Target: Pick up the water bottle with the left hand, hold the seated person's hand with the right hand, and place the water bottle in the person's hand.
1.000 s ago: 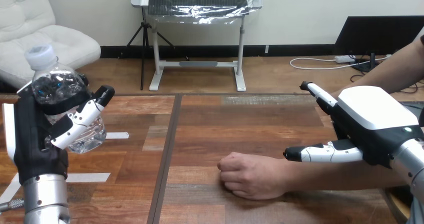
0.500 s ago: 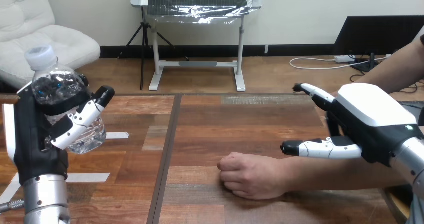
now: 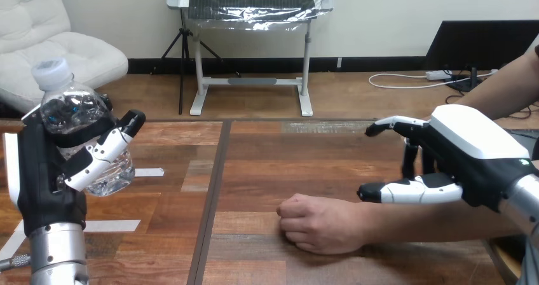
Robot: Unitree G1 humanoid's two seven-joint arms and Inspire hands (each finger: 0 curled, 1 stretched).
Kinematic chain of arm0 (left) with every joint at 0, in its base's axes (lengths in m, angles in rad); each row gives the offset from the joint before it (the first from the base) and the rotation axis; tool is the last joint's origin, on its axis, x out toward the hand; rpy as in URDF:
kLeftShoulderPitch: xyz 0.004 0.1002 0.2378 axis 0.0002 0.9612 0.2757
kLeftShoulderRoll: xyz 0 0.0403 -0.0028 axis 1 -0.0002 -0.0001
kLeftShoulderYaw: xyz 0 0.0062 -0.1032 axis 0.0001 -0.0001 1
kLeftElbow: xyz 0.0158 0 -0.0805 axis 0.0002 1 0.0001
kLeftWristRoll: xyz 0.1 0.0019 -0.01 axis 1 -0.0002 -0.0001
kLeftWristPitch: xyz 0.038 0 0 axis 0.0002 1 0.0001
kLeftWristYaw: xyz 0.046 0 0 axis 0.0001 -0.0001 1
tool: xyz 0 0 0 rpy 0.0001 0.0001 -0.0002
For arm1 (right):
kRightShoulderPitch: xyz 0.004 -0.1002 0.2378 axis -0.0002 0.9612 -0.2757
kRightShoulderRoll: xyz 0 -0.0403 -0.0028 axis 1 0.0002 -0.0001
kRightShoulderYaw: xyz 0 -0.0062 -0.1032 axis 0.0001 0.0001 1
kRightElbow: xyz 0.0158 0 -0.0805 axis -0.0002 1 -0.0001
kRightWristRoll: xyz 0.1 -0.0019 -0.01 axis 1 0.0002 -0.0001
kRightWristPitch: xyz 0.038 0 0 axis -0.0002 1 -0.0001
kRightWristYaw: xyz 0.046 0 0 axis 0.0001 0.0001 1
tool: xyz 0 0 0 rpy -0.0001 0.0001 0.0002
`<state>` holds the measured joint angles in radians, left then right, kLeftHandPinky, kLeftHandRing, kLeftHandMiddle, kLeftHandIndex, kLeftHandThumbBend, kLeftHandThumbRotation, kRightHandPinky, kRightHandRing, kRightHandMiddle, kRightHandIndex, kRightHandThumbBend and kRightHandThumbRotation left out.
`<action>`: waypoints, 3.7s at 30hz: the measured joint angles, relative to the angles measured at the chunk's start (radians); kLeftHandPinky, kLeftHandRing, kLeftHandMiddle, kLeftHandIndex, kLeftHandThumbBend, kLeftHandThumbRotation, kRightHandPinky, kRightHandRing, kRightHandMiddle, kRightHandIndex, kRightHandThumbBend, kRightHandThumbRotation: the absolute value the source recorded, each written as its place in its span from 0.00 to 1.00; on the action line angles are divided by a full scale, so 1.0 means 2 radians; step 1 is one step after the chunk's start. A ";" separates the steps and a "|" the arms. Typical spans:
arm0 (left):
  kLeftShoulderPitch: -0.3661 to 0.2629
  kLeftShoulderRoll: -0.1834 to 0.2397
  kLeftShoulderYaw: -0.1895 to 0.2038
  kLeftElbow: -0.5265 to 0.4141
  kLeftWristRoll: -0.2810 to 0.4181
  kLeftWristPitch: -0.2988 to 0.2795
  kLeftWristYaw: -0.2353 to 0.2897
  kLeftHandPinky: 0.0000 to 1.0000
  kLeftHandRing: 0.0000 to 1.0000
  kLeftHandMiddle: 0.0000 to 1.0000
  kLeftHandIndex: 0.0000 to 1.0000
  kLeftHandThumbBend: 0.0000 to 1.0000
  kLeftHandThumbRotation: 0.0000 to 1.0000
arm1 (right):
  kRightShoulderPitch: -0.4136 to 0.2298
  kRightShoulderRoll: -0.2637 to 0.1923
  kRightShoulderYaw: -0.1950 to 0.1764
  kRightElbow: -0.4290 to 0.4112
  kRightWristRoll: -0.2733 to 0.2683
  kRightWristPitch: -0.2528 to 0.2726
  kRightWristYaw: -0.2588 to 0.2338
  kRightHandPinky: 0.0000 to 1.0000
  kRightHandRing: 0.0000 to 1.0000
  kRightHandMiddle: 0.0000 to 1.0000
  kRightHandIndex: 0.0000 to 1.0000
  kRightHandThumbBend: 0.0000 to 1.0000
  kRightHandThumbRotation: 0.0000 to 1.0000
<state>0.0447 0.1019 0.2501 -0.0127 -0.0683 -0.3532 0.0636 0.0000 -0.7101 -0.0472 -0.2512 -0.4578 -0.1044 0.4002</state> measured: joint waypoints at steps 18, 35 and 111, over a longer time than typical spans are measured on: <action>0.003 0.000 0.000 0.000 0.000 0.000 -0.001 0.23 0.28 0.34 0.40 0.57 0.00 | 0.006 -0.001 -0.006 0.024 0.039 -0.056 0.000 0.84 0.90 0.93 0.94 1.00 0.81; 0.003 -0.002 -0.002 -0.006 0.004 0.002 0.002 0.22 0.28 0.34 0.39 0.56 0.00 | 0.002 -0.005 -0.006 0.041 0.056 -0.104 0.000 0.98 0.92 0.93 0.93 1.00 0.71; 0.003 -0.003 -0.001 -0.014 0.000 0.009 -0.004 0.23 0.28 0.34 0.40 0.60 0.00 | -0.174 -0.078 0.118 0.297 -0.091 -0.154 0.064 0.96 0.92 0.92 0.91 1.00 0.64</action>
<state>0.0508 0.0965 0.2472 -0.0407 -0.0689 -0.3344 0.0554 -0.3470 -0.8653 0.1893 0.3419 -0.6392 -0.4117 0.5275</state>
